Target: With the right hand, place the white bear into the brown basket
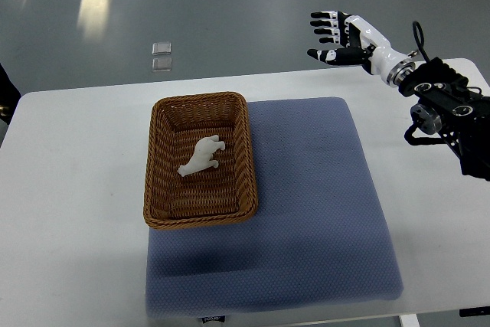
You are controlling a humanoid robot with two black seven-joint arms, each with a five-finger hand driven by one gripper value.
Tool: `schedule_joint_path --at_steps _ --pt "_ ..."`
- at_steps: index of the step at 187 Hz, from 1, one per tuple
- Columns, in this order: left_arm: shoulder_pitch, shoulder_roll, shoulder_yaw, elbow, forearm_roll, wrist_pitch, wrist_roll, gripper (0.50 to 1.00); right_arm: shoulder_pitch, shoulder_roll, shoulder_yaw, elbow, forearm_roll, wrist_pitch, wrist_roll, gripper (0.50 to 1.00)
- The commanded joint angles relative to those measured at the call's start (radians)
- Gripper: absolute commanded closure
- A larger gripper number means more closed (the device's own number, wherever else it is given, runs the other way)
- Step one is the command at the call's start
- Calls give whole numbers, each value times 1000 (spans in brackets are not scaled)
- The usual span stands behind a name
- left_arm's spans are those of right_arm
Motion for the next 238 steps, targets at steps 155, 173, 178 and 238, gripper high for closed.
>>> schedule_joint_path --at_steps 155,173,178,238 --pt "0 0 -3 5 0 0 1 500 -190 12 197 11 263 24 2 581" --pt "0 0 -2 5 0 0 0 500 -190 19 197 12 263 22 11 574" --pt "0 0 -2 5 0 0 1 500 -190 19 197 12 263 22 9 574" --pt "0 0 -2 6 0 0 1 500 -209 25 194 12 262 21 14 574"
